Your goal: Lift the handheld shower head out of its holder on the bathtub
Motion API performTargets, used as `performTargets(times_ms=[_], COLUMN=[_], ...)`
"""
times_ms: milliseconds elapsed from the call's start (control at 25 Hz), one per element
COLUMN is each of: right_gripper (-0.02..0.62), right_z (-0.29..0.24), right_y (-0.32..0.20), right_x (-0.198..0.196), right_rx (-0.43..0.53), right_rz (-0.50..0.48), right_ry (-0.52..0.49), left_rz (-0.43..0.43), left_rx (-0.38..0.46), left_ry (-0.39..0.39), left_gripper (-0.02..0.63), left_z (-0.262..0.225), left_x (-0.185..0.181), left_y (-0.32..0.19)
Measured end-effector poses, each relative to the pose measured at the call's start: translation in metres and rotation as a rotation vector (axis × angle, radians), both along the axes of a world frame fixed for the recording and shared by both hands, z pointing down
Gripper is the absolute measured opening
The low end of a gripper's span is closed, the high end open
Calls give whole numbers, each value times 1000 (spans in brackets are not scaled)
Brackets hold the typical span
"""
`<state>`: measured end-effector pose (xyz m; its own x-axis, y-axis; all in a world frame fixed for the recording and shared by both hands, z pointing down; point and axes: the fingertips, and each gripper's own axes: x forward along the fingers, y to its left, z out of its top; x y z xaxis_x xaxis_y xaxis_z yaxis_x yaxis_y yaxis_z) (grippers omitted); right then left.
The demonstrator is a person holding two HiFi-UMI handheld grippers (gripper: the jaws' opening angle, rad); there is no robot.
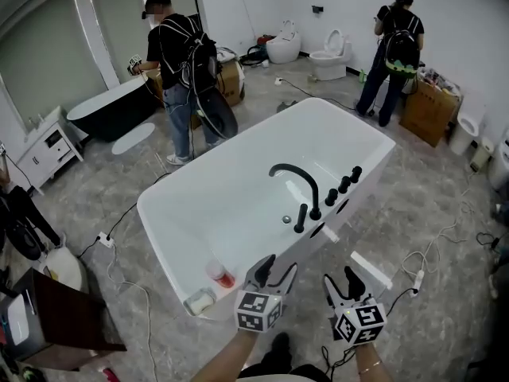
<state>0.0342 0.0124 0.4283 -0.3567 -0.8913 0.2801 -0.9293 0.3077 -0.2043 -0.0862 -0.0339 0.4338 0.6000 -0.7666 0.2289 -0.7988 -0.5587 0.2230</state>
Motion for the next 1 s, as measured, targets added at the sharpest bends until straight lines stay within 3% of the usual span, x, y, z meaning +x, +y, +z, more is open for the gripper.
performTargets(times_ms=[520, 1000], right_gripper=[261, 258], right_z=[58, 158], right_y=[-102, -204], right_x=[-1, 5], right_rx=[-74, -156], right_rz=[-28, -71], right_ry=[62, 65], left_rz=[-2, -30], left_rx=[-27, -47], left_ry=[-30, -54], left_gripper=[256, 270], left_z=[34, 93], left_x=[15, 46], left_y=[-104, -200])
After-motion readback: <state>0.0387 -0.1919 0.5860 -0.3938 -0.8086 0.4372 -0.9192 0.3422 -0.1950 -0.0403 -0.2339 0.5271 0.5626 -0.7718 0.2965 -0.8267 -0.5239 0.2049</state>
